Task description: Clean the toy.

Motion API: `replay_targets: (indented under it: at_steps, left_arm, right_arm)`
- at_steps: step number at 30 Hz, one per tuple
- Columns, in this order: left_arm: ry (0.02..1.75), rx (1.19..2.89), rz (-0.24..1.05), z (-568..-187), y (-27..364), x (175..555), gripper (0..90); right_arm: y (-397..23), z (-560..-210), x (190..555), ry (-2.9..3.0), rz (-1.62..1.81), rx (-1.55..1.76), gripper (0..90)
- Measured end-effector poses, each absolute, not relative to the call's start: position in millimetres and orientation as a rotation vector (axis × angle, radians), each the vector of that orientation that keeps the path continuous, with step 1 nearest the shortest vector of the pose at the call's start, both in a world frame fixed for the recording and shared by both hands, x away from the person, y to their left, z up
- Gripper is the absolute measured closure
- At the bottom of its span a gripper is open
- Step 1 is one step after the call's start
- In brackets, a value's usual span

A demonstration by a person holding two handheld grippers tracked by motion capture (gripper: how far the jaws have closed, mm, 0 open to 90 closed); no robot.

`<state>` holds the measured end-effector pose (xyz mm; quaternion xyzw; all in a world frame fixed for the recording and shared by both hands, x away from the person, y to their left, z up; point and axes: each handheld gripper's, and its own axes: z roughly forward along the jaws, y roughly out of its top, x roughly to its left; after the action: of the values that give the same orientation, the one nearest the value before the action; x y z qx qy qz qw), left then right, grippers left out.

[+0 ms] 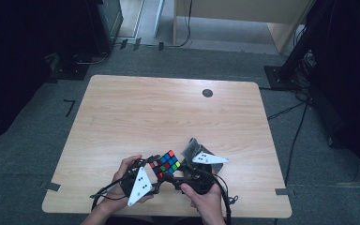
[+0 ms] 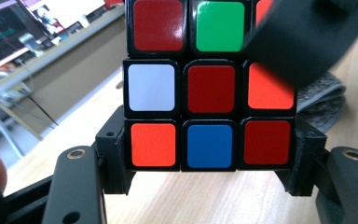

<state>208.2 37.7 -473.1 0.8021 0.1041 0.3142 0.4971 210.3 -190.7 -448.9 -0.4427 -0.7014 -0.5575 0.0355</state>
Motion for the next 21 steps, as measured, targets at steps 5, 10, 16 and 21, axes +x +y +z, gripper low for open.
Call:
replay_targets:
  at_steps: [5,10,16,21]
  left_arm:
    - [0.373,1.905,0.648,-469.3,53.9,220.5,34.2]
    - [0.464,1.872,0.564,-465.0,68.1,231.4,34.2]
    - [0.533,1.866,0.492,-465.1,72.9,237.8,34.2]
    - [0.538,1.865,0.417,-465.4,75.4,240.4,34.1]
  right_arm:
    - [-213.4,-435.3,209.3,-2.066,-1.909,-1.368,14.3]
    - [-236.0,-432.3,210.6,-2.213,-1.949,-1.570,14.3]
    - [-229.9,-472.0,224.9,-2.537,-1.533,-1.838,21.1]
    - [-222.3,-500.5,232.4,-2.624,-1.309,-1.894,31.6]
